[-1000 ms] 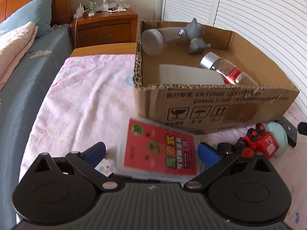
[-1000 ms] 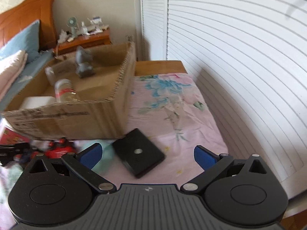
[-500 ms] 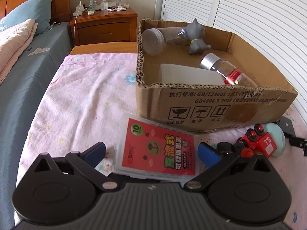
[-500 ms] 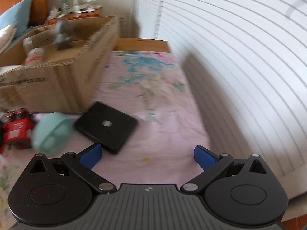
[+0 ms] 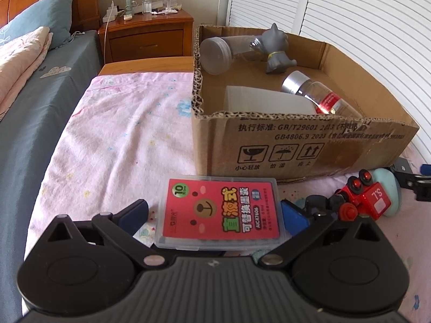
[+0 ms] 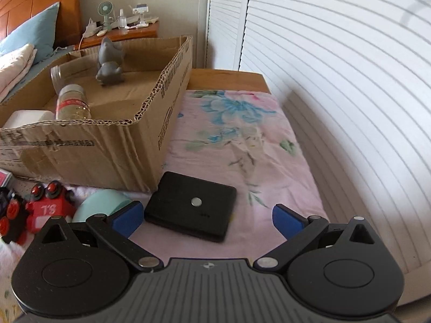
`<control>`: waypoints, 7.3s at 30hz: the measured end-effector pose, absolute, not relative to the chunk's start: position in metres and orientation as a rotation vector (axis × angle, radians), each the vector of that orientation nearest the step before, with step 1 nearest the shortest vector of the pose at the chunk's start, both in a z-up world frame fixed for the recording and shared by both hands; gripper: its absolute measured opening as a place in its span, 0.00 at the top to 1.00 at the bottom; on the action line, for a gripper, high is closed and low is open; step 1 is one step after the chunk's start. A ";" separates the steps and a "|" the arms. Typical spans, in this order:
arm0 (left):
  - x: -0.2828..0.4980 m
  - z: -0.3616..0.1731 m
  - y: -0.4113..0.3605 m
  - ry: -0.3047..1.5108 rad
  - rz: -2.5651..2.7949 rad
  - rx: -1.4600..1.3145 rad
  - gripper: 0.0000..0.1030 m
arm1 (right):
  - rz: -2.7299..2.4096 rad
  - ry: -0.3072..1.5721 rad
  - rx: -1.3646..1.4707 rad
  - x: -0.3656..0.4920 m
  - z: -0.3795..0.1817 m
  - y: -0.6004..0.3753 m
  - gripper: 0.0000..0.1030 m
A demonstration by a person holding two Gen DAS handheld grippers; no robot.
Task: Organize rigid objects
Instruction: 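Grasp the black power bank with the right tool while the left grasps the red card pack, then lower the power bank into the cardboard box with the right tool while the left drops the card pack in, then grasp the navy block train car with the left tool while the right moves toward the red SL car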
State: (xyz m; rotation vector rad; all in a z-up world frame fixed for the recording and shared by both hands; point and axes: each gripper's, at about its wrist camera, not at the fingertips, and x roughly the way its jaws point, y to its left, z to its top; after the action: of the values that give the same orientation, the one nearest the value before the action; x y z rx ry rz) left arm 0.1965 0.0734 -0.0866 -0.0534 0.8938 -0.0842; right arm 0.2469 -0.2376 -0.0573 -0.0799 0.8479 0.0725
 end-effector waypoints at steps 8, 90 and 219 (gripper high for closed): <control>0.192 -0.084 0.074 0.872 -0.088 -0.047 0.01 | 0.043 0.855 -0.077 0.242 -0.061 -0.249 0.00; 0.094 -0.085 0.047 0.879 -0.237 0.109 0.04 | 0.187 0.790 -0.109 0.170 -0.065 -0.230 0.00; 0.140 -0.020 0.048 0.759 -0.241 0.139 0.04 | 0.211 0.785 -0.001 0.149 0.022 -0.205 0.00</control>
State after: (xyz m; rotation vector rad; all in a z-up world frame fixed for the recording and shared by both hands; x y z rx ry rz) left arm 0.1398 0.0475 -0.0197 0.1389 0.7592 -0.2408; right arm 0.1490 -0.2054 0.0216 -0.0012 0.7849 0.2112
